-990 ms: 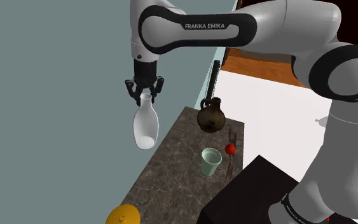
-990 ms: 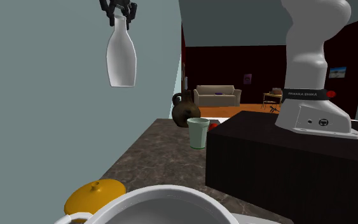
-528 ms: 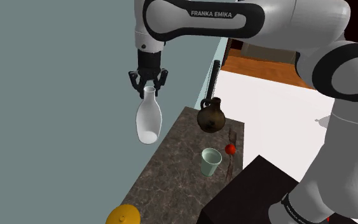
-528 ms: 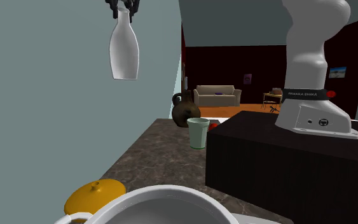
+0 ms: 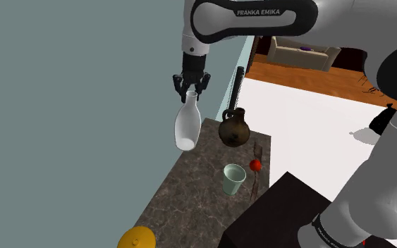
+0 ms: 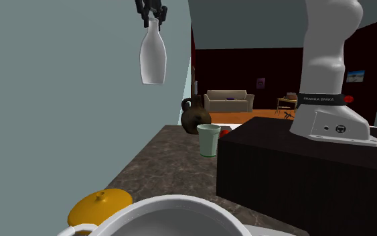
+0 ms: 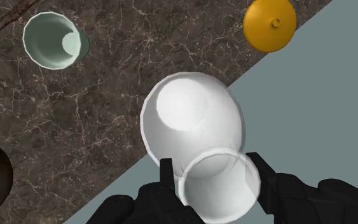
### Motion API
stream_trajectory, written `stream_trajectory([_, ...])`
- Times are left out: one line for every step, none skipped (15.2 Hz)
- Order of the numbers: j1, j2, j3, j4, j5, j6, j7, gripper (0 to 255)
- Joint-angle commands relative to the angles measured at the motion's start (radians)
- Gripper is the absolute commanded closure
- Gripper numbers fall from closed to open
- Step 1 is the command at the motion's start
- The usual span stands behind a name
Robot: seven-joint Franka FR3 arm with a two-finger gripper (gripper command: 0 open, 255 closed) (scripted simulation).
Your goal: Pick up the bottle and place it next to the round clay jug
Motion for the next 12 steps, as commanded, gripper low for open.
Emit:
stream_trajectory([-0.029, -0.032, -0.019, -0.040, 0.011, 0.009, -0.050, 255])
stream_trajectory([-0.043, -0.047, -0.029, -0.059, 0.016, 0.012, -0.074, 255])
stream_trajectory([-0.056, -0.062, -0.039, -0.076, 0.020, 0.015, -0.098, 255])
stream_trajectory([-0.069, -0.075, -0.050, -0.092, 0.024, 0.018, -0.122, 255])
stream_trajectory([-0.082, -0.087, -0.061, -0.107, 0.027, 0.020, -0.146, 255])
stream_trajectory([-0.095, -0.098, -0.072, -0.120, 0.030, 0.022, -0.170, 255])
stream_trajectory([-0.107, -0.109, -0.084, -0.133, 0.032, 0.023, -0.194, 255])
stream_trajectory([-0.119, -0.118, -0.095, -0.143, 0.034, 0.025, -0.218, 255])
stream_trajectory([-0.131, -0.126, -0.107, -0.153, 0.036, 0.026, -0.242, 255])
stream_trajectory([-0.143, -0.133, -0.119, -0.161, 0.037, 0.026, -0.266, 255])
stream_trajectory([-0.154, -0.139, -0.130, -0.169, 0.038, 0.027, -0.290, 255])
stream_trajectory([-0.166, -0.144, -0.142, -0.175, 0.039, 0.027, -0.313, 255])
